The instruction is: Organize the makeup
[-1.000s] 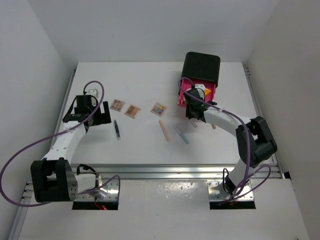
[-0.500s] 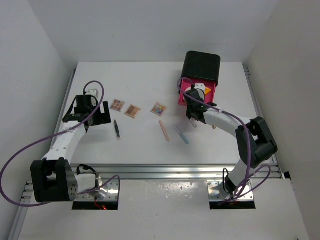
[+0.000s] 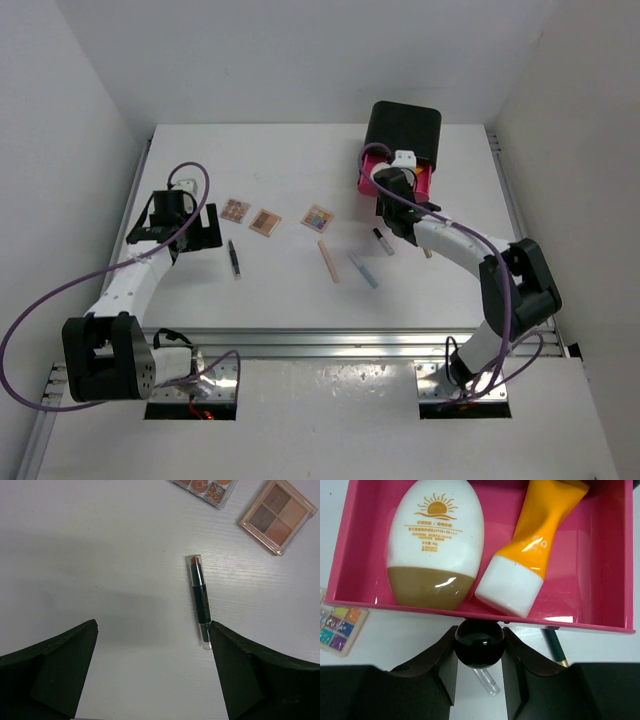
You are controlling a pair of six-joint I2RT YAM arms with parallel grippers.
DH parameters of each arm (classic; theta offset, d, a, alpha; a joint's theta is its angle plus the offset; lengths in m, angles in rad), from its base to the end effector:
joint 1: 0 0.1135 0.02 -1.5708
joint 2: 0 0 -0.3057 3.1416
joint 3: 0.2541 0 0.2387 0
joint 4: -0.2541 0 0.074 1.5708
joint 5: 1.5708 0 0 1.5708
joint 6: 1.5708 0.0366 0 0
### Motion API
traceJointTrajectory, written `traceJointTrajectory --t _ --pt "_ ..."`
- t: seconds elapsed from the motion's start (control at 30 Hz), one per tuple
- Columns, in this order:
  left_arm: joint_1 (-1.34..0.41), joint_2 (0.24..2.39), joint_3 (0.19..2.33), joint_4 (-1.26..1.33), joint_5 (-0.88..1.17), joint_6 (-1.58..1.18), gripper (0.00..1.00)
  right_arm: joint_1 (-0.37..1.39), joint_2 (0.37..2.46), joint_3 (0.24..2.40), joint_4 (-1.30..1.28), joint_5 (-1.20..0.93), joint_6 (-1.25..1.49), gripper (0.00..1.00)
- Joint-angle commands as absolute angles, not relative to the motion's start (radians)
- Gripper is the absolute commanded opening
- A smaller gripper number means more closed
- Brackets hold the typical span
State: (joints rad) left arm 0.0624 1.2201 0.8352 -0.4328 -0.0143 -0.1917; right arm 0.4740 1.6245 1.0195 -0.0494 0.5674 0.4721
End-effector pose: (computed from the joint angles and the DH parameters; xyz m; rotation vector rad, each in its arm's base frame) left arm 0.2268 0.0147 0.2888 -0.3094 2.3687 -0.0440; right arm 0.3148 0.1394 0.2729 0.2985 2.0895 -0.0728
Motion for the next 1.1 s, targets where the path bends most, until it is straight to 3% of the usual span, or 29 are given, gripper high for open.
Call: traceJointTrajectory --t 0.0,0.27,0.6,0.83,0.93,0.97,1.07 --pt "0.067 1.224 0.870 -0.428 -0.020 -0.178 1.00 0.428 1.656 1.107 0.074 0.569 0.434 0.13" --pt "0.067 1.246 0.899 -0.428 -0.029 -0.178 1.00 0.373 1.769 1.210 0.156 0.512 0.420 0.13" --pt "0.067 1.255 0.890 -0.428 -0.060 -0.149 1.00 0.318 1.904 1.302 0.218 0.472 0.419 0.21" --pt "0.067 1.273 0.899 -0.428 -0.051 -0.158 1.00 0.294 1.950 1.362 0.154 0.414 0.480 0.34" --pt "0.067 1.282 0.899 -0.428 -0.051 -0.158 1.00 0.304 1.934 1.336 0.127 0.373 0.483 0.48" --pt "0.067 1.282 0.899 -0.428 -0.051 -0.158 1.00 0.305 1.922 1.327 0.105 0.412 0.501 0.57" --pt "0.067 1.282 0.899 -0.428 -0.051 -0.158 1.00 0.327 1.895 1.278 0.077 0.480 0.556 0.57"
